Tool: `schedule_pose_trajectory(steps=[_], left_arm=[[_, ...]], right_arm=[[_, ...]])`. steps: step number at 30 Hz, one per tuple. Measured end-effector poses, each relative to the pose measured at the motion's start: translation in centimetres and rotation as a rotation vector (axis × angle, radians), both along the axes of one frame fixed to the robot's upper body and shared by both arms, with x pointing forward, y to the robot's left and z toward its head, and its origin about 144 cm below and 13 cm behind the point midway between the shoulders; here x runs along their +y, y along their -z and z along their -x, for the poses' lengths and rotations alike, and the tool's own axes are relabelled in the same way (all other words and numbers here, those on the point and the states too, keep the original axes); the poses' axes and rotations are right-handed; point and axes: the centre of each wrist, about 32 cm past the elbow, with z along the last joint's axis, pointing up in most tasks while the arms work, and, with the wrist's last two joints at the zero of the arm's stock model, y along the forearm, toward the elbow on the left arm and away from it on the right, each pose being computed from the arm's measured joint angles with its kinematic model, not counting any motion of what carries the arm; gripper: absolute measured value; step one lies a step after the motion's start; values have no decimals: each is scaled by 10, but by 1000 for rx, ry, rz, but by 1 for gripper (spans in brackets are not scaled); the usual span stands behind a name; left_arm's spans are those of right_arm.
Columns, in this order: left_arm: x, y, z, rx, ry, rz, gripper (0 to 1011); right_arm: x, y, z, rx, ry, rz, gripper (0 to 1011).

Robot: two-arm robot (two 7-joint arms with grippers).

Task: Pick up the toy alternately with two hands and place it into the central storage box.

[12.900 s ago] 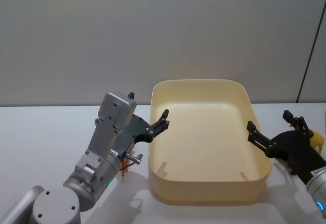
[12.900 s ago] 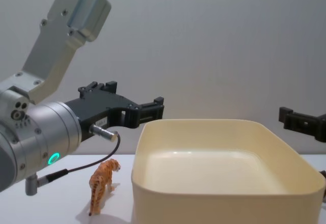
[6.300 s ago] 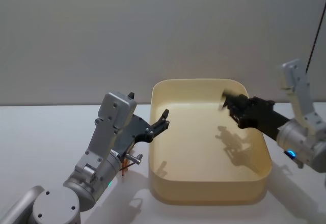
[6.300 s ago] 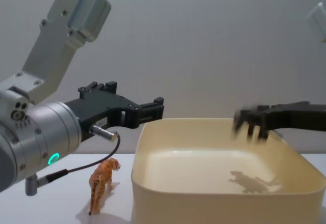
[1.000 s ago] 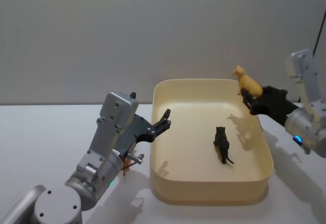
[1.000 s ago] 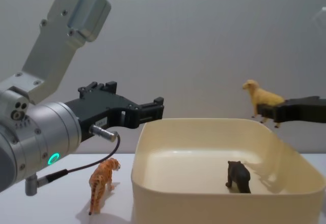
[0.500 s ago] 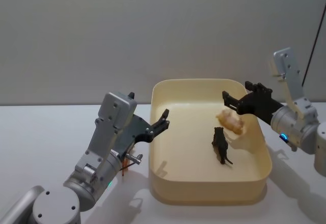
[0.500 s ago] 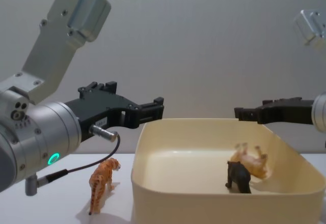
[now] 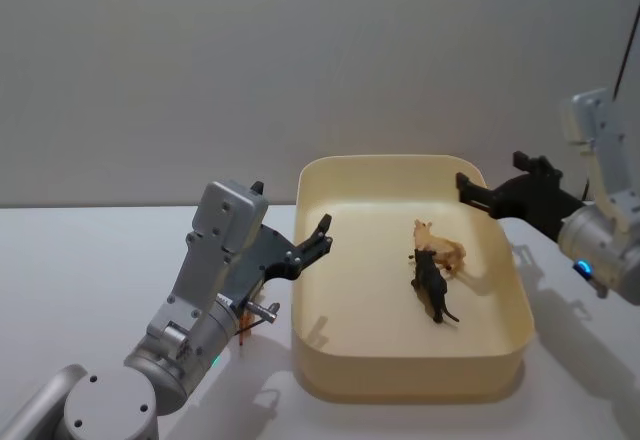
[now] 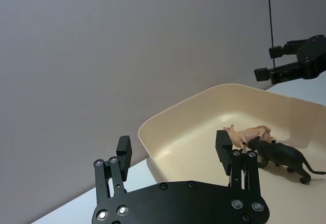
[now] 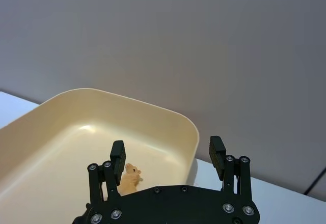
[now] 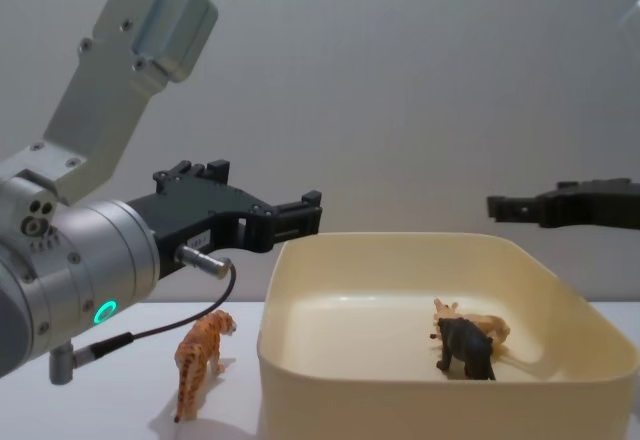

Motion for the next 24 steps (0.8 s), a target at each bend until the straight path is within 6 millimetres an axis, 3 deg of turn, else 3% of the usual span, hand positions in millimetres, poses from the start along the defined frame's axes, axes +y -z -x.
schedule_pose_trajectory(steps=[10,24], left_arm=[[0,0,0,0,0,0,1001],[2,2,1,0,-1,4,1001]], right_arm=[[-22,-3,20,11,61,-25,1001],[-33,-5,32,19,92,-34,1001]])
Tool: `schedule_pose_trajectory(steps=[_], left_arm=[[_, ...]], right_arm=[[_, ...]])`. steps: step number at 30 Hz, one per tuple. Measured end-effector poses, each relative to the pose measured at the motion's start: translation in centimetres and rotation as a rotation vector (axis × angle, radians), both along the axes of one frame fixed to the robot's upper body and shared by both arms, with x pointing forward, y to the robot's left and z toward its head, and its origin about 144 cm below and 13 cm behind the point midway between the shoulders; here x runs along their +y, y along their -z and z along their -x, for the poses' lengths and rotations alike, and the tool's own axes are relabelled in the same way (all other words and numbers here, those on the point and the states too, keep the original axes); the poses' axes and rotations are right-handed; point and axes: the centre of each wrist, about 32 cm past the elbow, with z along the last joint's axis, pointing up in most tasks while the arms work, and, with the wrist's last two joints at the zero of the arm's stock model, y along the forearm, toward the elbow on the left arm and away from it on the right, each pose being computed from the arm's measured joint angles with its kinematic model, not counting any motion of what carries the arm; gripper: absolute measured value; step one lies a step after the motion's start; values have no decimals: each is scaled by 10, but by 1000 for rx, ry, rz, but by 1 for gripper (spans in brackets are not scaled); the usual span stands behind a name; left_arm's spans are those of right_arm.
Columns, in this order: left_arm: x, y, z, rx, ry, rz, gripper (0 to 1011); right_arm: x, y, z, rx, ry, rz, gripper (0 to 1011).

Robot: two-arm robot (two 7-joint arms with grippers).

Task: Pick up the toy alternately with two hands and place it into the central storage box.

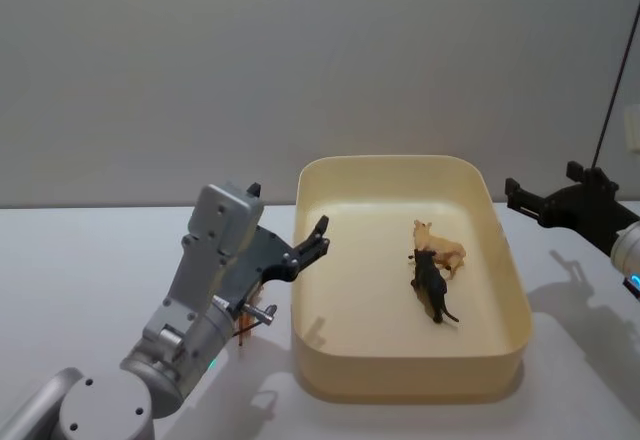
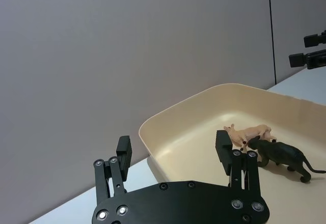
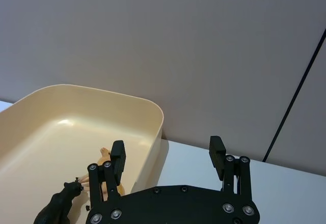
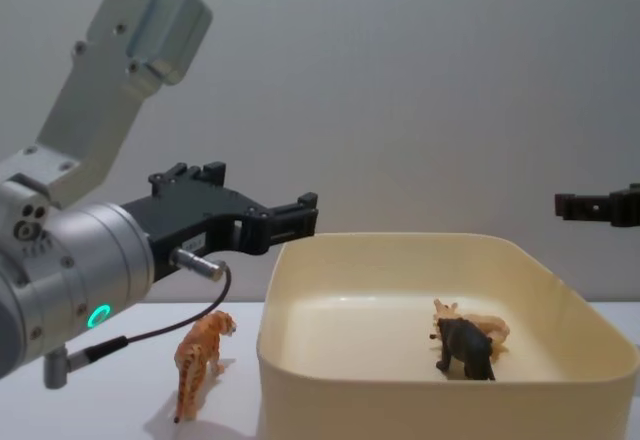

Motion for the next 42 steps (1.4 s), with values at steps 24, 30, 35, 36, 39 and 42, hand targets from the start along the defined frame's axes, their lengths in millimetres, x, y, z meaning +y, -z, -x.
schedule_pose_trajectory(steps=[24,30,35,36,39,42], left_arm=[[48,12,10,81,38,101,1001],[59,13,7,156,85,90,1001],[67,12,2,211,109,70,1001],[69,12,0,226,114,62,1001],[71,12,-2,252,118,51,1001],[75,12,-6,290,116,32,1001]], right_arm=[[-4,-1,5,3,11,-4,1001],[-5,-1,5,3,12,-4,1001],[-5,-1,5,3,13,-4,1001],[-5,-1,5,3,13,-4,1001],[-5,-1,6,3,13,-4,1001],[-5,-1,6,3,13,-4,1001]])
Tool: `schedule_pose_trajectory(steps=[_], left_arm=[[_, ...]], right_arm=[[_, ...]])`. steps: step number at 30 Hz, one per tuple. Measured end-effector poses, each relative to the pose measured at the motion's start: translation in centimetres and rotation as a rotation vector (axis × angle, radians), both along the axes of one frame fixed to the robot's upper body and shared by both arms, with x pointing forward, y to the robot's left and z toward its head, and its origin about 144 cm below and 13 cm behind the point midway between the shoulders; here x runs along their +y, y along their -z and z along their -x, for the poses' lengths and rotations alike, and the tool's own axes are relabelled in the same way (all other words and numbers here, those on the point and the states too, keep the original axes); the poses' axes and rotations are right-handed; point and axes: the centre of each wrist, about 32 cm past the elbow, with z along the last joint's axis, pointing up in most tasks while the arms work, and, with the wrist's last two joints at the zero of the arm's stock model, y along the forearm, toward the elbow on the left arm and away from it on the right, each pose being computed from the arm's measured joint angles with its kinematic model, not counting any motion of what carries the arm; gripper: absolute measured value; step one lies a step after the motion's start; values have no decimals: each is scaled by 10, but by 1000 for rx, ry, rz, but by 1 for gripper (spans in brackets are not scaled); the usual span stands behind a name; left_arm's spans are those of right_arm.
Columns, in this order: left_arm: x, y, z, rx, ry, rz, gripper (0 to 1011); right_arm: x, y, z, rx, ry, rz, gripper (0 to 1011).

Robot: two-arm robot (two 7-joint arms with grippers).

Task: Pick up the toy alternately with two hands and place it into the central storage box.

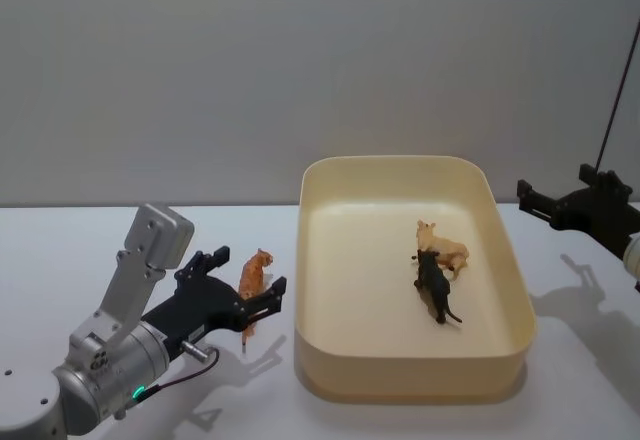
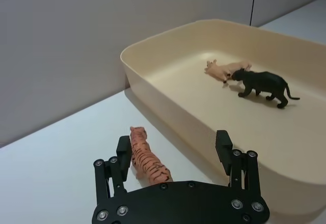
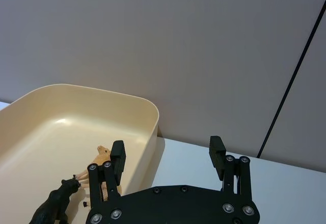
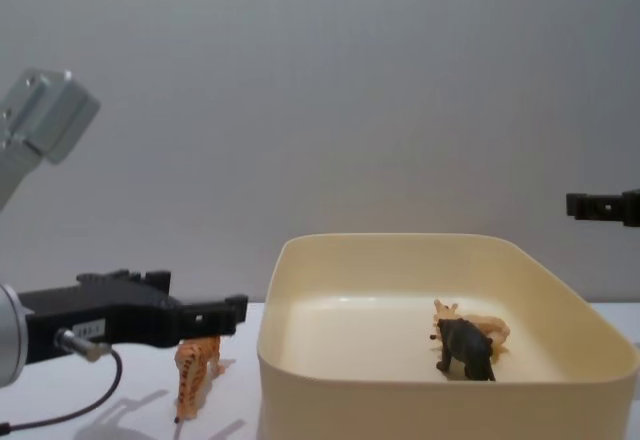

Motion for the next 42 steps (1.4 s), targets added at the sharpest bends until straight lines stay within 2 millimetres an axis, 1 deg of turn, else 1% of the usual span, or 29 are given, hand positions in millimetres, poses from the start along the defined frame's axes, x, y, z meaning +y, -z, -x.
schedule_pose_trajectory(steps=[15,28,30,31,33,35,37,39,41,42], left_arm=[[7,9,-16,96,-8,-31,1001],[9,19,-29,130,-16,-21,1001],[9,19,-30,131,-16,-20,985],[9,20,-31,133,-16,-19,946],[9,20,-32,134,-17,-18,926],[9,21,-32,136,-17,-17,859],[9,21,-33,137,-17,-16,825],[9,22,-34,138,-17,-16,756],[9,22,-35,139,-18,-16,712],[9,22,-35,140,-18,-15,671]], right_arm=[[0,0,0,0,0,0,1001],[0,0,0,0,0,0,1001],[0,0,0,0,0,0,1001],[0,0,0,0,0,0,1001],[0,0,0,0,0,0,1001],[0,0,0,0,0,0,1001],[0,0,0,0,0,0,1001],[0,0,0,0,0,0,1001],[0,0,0,0,0,0,1001],[0,0,0,0,0,0,1001]])
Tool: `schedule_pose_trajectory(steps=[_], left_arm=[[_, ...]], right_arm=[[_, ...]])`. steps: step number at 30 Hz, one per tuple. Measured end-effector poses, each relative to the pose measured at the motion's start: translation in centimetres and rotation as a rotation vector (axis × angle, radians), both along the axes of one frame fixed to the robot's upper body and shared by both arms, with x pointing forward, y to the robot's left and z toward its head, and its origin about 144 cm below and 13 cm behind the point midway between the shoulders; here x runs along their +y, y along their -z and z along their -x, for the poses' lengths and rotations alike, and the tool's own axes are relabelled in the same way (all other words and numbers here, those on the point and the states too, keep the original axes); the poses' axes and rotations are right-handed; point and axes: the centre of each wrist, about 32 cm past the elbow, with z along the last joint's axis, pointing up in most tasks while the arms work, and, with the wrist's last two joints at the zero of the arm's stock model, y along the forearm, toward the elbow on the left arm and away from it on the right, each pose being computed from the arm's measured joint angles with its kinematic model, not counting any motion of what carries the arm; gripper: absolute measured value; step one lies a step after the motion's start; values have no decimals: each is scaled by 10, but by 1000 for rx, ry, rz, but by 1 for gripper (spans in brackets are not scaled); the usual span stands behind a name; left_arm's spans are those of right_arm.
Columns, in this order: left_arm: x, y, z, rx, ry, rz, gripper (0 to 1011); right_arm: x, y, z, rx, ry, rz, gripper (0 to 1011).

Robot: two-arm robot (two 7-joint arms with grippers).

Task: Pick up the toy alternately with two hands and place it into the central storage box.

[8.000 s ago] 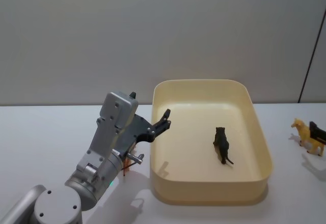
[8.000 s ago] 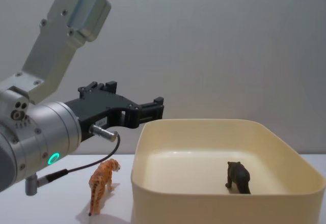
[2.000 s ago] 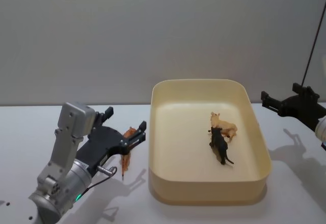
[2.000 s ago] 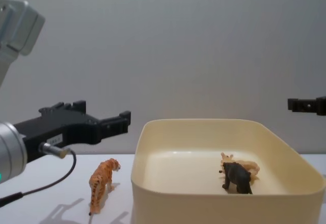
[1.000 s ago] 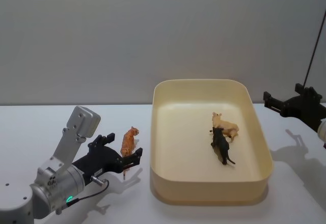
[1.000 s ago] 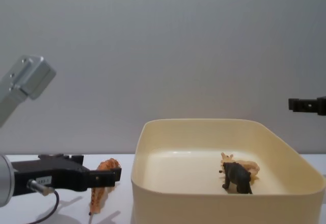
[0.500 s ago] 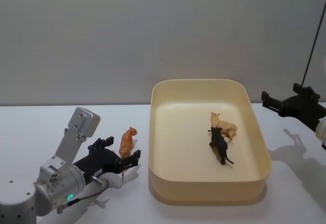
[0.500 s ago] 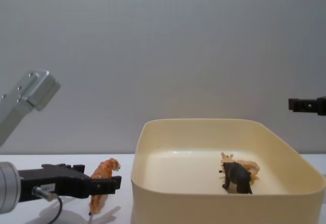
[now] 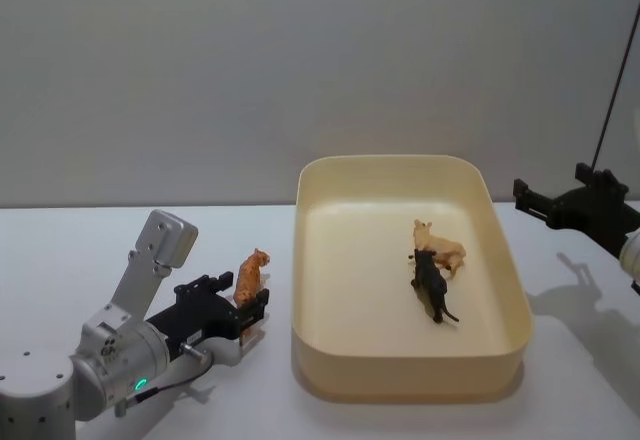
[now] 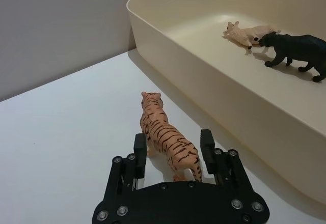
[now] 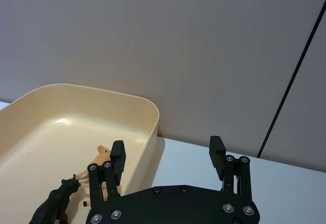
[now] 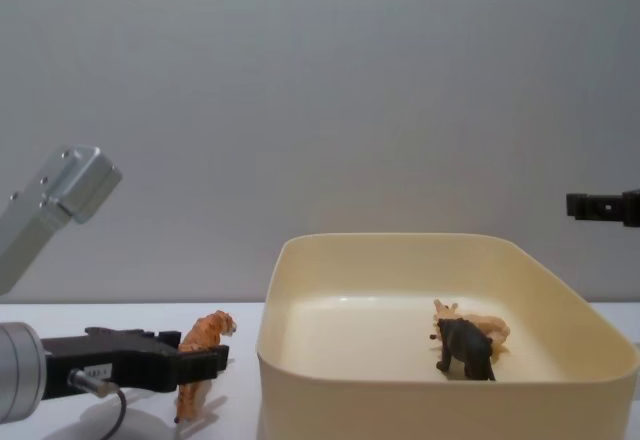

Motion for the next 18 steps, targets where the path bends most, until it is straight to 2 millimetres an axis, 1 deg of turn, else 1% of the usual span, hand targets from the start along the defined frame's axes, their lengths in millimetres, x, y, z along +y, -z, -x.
schedule_pose_trajectory(steps=[2,3,5,6,8,9,10,12,18], left_arm=[[0,0,0,1,0,0,589],[0,0,-1,1,0,1,589],[0,1,-1,1,0,1,529],[0,0,-1,1,0,1,473],[0,0,-1,1,0,1,429],[-1,0,-1,1,-1,0,364],[-1,-1,-1,1,-2,0,354],[-3,-3,-1,-2,-9,-2,301],[-9,-9,2,-13,-38,-9,301]], right_arm=[[0,0,0,0,0,0,1001],[0,0,0,0,0,0,1001],[0,0,0,0,0,0,1001],[0,0,0,0,0,0,1001],[0,0,0,0,0,0,1001],[0,0,0,0,0,0,1001],[0,0,0,0,0,0,1001],[0,0,0,0,0,0,1001],[0,0,0,0,0,0,1001]])
